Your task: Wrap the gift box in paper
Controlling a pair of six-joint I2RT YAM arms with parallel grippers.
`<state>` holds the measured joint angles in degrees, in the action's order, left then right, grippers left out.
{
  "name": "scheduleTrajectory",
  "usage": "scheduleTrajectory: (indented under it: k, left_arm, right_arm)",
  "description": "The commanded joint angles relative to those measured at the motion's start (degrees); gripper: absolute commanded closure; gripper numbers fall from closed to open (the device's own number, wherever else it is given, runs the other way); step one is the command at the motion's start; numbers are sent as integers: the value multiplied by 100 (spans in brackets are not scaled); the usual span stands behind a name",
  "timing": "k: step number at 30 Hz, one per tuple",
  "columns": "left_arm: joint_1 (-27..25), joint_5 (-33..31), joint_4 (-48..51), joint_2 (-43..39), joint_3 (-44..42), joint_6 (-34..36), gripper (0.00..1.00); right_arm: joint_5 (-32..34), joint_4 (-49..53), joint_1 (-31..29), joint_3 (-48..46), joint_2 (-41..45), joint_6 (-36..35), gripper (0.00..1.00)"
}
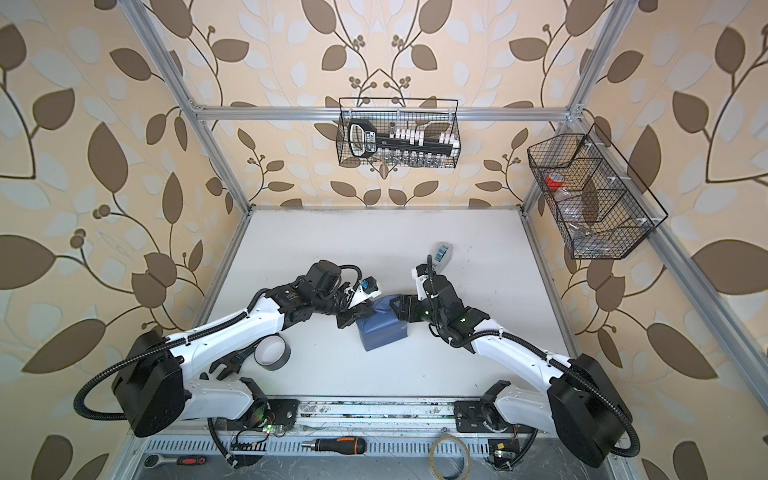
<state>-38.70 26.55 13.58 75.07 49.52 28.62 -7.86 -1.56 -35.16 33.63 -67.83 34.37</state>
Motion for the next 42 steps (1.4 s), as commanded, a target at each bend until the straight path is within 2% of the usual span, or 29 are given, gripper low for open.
scheduleTrajectory:
  k: [1,4,6,7,9,11,12,17,23,34,42]
  left_arm:
    - [-50,377,41,-371,-73,-62,62]
    - [-53,419,68,-527,-48,-312,49]
    - [-44,148,-62,-660,-70,-772,39]
    - [-48,-166,-226,-728,-111,-1178,32]
    - [17,-997,-519,-888,-230,-2463,17]
    - [220,-1406,-642,-1025,-434,-3784,7]
    - [355,-1394,-662,-1086,-556,-4346,2]
    - [801,-1023,-1242,-1297,-1123,-5859,1]
    - [829,19,-2324,-838,-1536,-6978,1]
    - [460,457,-2867,-166,-1780,-7107,4]
    - [403,400,-3124,40,-2235,-7114,6]
  right_arm:
    - [140,-47,-119,-269,65,132,25]
    - [194,-141,-161,-414,92,179,25]
    - [227,-234,-191,-527,132,222,26]
    - [253,-265,-196,-572,139,227,26]
    - [300,-305,-219,-650,163,237,26]
    - [329,-340,-231,-714,195,243,26]
    - [337,-358,-233,-734,217,242,26]
    - [399,-441,-289,-887,314,272,27]
    - [466,-528,-327,-996,378,286,27]
    - [464,-638,-386,-1016,354,337,27]
    - [364,-462,-326,-788,628,304,24]
